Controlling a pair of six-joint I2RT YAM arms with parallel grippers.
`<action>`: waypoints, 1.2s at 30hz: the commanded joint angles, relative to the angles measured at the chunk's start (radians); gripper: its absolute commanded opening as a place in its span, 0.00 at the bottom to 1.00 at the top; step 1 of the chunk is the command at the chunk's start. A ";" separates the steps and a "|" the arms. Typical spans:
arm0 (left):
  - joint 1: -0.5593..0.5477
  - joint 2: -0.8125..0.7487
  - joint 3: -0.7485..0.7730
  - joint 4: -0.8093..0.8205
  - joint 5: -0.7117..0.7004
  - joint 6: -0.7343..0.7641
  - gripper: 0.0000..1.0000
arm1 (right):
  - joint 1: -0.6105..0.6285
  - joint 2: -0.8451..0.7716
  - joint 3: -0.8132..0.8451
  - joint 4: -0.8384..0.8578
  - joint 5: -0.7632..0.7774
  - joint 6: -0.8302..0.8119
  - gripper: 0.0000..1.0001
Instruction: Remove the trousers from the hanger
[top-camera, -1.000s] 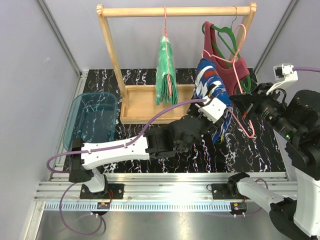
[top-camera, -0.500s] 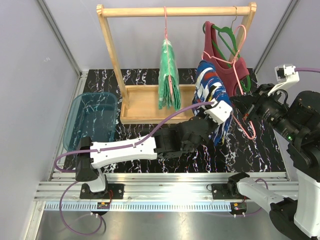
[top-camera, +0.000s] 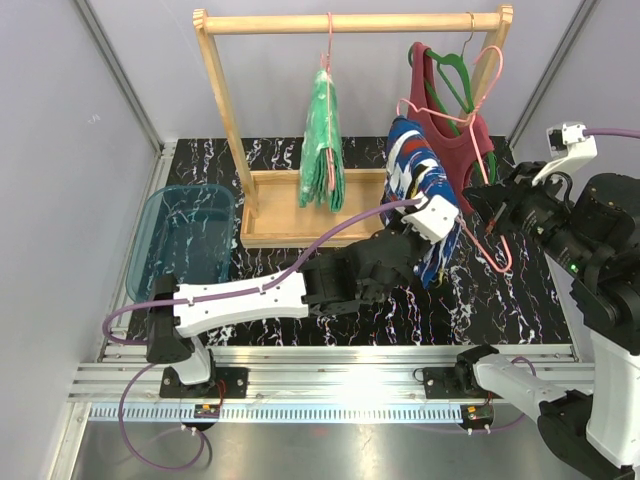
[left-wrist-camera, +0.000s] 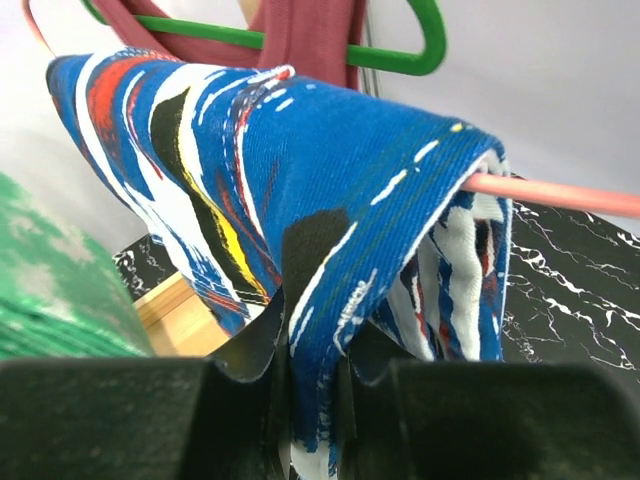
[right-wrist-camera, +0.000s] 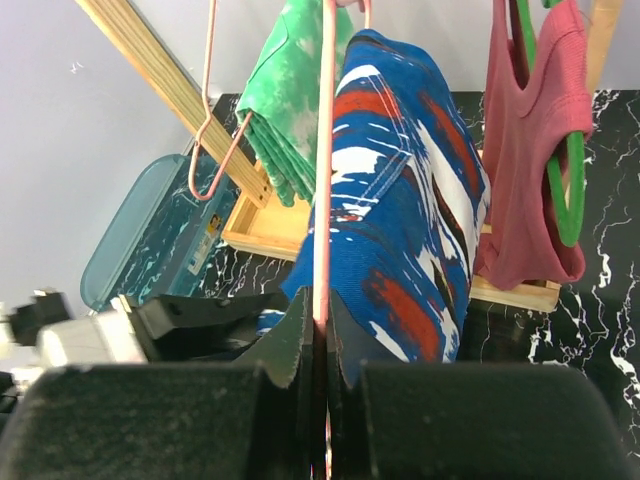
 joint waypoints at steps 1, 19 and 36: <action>-0.001 -0.116 0.044 0.082 -0.015 -0.024 0.00 | 0.000 -0.008 0.013 0.171 0.009 -0.037 0.00; -0.083 -0.180 0.160 0.337 0.008 0.183 0.00 | 0.000 -0.149 -0.350 0.199 -0.095 0.018 0.00; -0.107 -0.202 0.297 0.495 -0.056 0.539 0.00 | 0.000 -0.319 -0.685 0.133 -0.047 0.026 0.00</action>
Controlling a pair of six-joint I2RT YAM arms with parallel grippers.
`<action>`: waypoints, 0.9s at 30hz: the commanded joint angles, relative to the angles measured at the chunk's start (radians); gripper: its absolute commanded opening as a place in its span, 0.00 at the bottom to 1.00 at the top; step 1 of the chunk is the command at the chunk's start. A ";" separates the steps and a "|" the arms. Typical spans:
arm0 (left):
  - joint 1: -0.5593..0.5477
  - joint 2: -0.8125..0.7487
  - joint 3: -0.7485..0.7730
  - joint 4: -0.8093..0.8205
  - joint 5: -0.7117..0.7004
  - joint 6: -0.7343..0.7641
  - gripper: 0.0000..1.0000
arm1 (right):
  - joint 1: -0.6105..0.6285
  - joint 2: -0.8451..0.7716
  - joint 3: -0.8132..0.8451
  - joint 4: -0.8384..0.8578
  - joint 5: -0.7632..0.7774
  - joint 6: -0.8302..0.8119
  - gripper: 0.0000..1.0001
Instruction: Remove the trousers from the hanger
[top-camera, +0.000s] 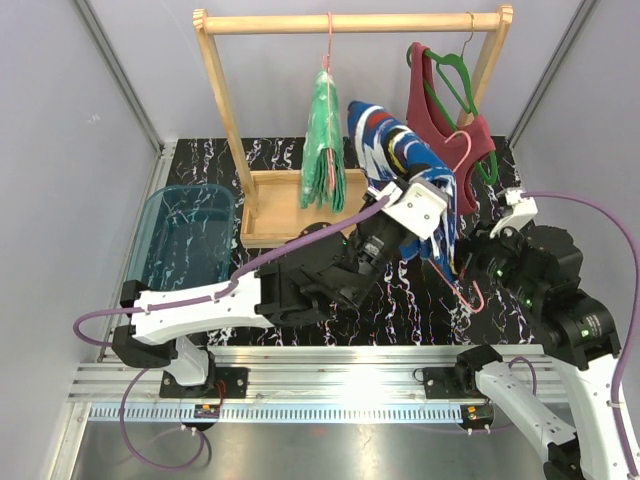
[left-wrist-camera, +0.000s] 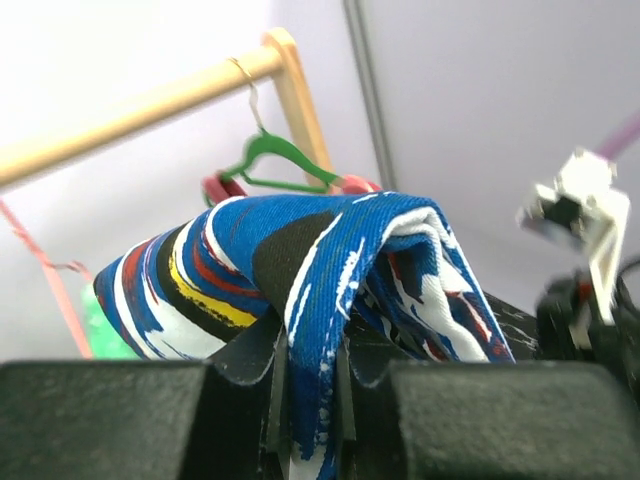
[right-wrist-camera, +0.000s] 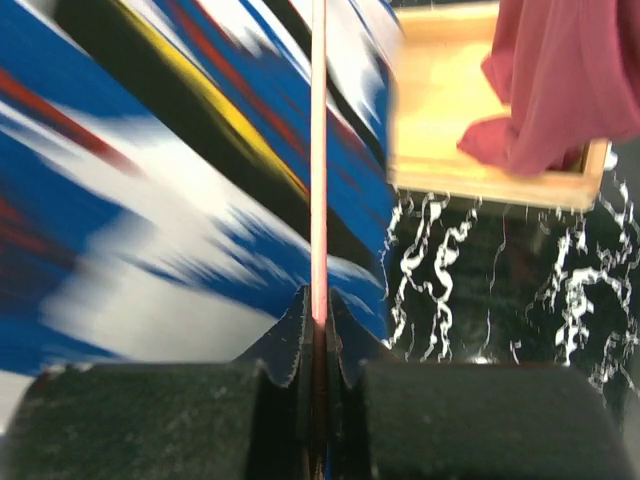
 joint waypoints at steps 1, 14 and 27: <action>0.001 -0.097 0.145 0.315 -0.015 0.184 0.00 | 0.002 -0.015 -0.058 -0.020 0.008 0.002 0.00; 0.117 -0.133 0.285 0.341 -0.090 0.498 0.00 | 0.002 0.011 -0.066 0.035 0.014 -0.004 0.00; 0.590 -0.512 -0.125 -0.066 -0.106 -0.036 0.00 | 0.000 0.019 -0.012 0.049 0.043 -0.018 0.00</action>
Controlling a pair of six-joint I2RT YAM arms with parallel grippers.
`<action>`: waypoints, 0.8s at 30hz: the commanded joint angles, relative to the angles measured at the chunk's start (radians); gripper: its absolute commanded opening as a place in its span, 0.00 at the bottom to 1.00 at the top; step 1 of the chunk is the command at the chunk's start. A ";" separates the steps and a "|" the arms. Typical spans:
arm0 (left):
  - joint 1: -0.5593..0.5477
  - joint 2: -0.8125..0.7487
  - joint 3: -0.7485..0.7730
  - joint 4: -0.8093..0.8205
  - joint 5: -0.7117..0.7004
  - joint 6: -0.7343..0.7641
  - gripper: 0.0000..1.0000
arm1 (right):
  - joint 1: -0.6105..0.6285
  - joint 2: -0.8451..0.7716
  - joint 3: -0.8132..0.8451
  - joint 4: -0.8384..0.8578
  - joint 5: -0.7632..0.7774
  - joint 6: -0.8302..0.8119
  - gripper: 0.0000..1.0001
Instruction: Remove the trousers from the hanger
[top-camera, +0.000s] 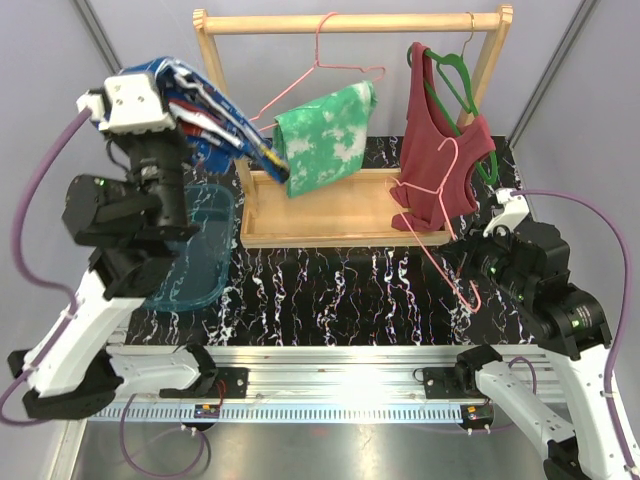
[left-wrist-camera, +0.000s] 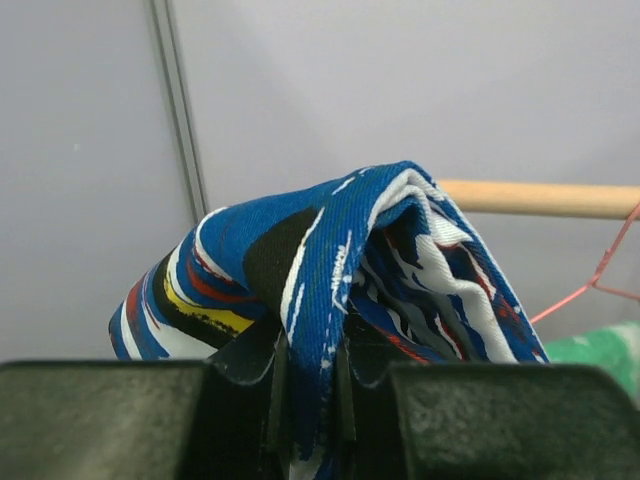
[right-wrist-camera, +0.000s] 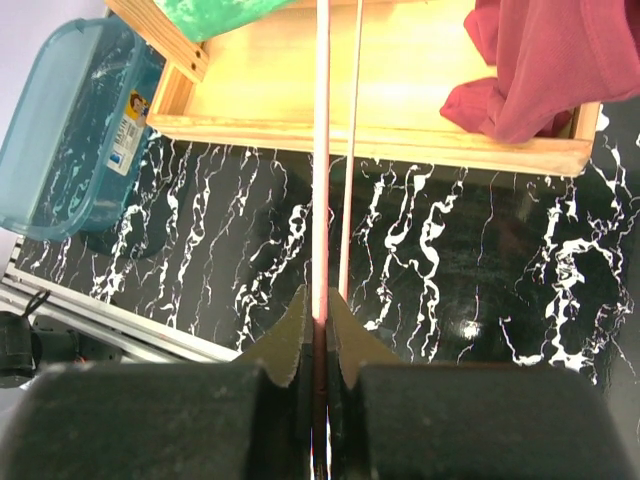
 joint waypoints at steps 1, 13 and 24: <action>0.021 -0.101 -0.080 -0.013 0.064 -0.143 0.00 | 0.000 0.007 0.050 0.062 0.015 -0.019 0.00; 0.246 -0.242 -0.266 -0.101 -0.082 -0.226 0.00 | 0.000 0.005 0.065 0.100 -0.031 -0.002 0.00; 0.262 -0.330 -0.387 -0.090 -0.165 -0.169 0.00 | 0.000 -0.005 0.057 0.130 -0.065 0.009 0.00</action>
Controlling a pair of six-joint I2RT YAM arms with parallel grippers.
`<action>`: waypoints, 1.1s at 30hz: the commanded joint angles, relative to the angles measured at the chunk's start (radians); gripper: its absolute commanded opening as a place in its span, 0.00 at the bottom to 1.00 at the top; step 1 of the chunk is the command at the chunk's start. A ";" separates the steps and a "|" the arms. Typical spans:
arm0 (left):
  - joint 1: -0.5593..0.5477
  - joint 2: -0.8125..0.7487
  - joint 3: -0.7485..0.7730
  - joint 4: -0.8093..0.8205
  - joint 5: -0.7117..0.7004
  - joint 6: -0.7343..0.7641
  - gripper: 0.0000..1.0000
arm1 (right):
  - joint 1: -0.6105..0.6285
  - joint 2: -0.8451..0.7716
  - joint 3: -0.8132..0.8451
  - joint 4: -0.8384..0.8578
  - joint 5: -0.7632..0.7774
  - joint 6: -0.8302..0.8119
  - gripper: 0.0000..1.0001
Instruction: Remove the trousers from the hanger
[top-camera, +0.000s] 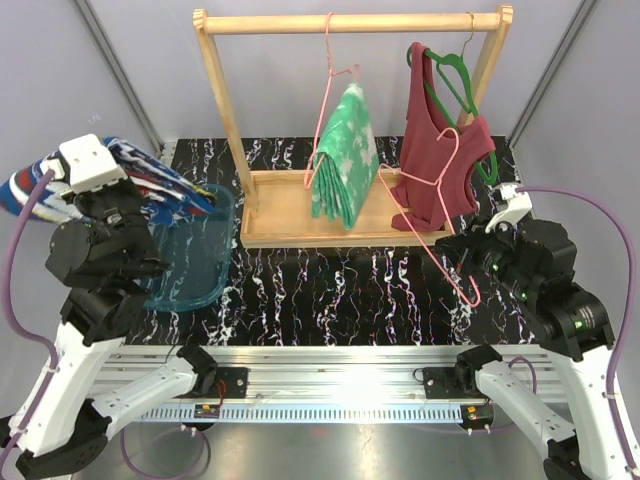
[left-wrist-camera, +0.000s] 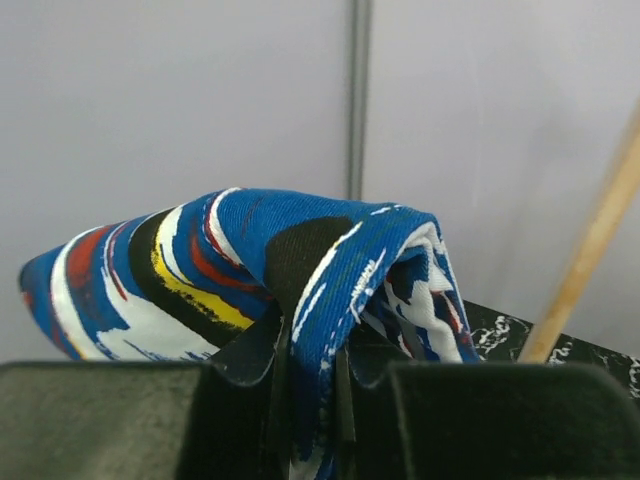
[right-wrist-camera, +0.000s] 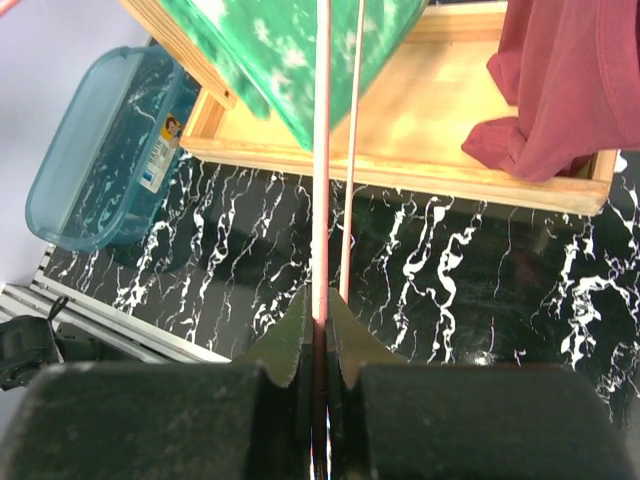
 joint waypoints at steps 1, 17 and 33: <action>0.016 -0.011 -0.084 0.145 -0.029 0.045 0.00 | 0.000 -0.015 0.031 0.079 -0.032 0.008 0.00; 0.422 -0.006 -0.312 -0.054 -0.018 -0.226 0.00 | 0.000 -0.057 0.014 0.117 -0.098 0.020 0.00; 0.330 0.043 -0.099 -0.517 -0.078 -0.091 0.00 | 0.000 -0.077 -0.009 0.169 -0.130 0.006 0.00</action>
